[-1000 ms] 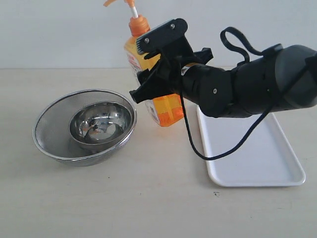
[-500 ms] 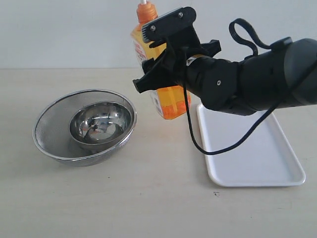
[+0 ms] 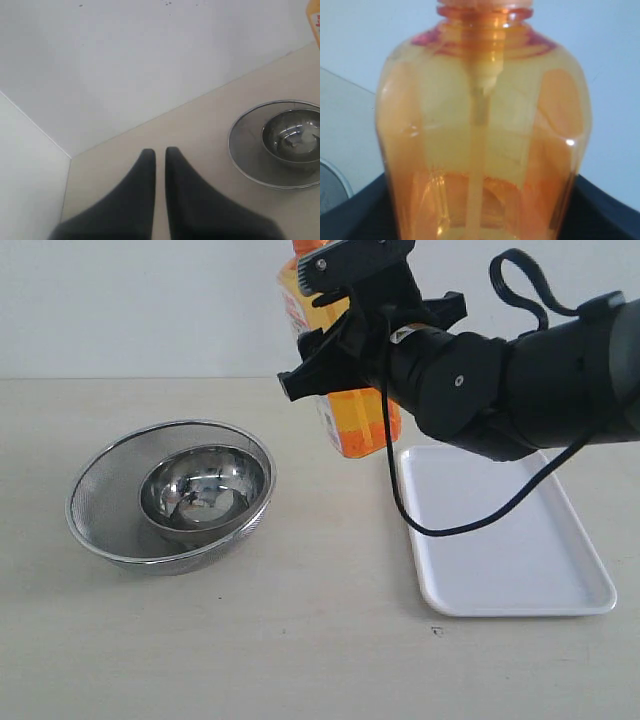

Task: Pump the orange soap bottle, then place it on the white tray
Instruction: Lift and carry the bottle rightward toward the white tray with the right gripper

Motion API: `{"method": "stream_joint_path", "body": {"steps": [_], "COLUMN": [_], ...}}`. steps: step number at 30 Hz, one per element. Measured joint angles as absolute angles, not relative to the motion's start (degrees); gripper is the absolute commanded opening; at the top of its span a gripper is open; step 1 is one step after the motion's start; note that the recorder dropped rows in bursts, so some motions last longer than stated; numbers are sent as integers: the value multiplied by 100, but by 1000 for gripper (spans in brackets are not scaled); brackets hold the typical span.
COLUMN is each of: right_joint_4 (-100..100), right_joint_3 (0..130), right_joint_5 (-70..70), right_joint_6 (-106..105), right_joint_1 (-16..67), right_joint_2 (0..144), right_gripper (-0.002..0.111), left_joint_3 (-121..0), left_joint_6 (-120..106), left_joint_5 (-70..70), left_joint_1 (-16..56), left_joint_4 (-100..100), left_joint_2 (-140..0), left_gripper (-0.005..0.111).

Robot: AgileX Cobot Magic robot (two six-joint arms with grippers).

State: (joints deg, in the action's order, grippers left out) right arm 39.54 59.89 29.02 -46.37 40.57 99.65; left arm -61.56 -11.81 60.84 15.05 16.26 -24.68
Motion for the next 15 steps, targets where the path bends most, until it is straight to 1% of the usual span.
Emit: {"method": "stream_joint_path", "body": {"steps": [15], "right_joint_4": [4911], "right_joint_3": [5989], "right_joint_5": [3110], "right_joint_6": [-5390], "right_joint_1": [4057], "right_joint_2": [9931], "right_gripper": [0], "left_joint_3": [-6156], "left_joint_6": [-1181], "left_joint_5": [6080], "left_joint_1": [1505], "left_joint_4": [1626], "left_joint_2": [-2468], "left_gripper": [5]}}
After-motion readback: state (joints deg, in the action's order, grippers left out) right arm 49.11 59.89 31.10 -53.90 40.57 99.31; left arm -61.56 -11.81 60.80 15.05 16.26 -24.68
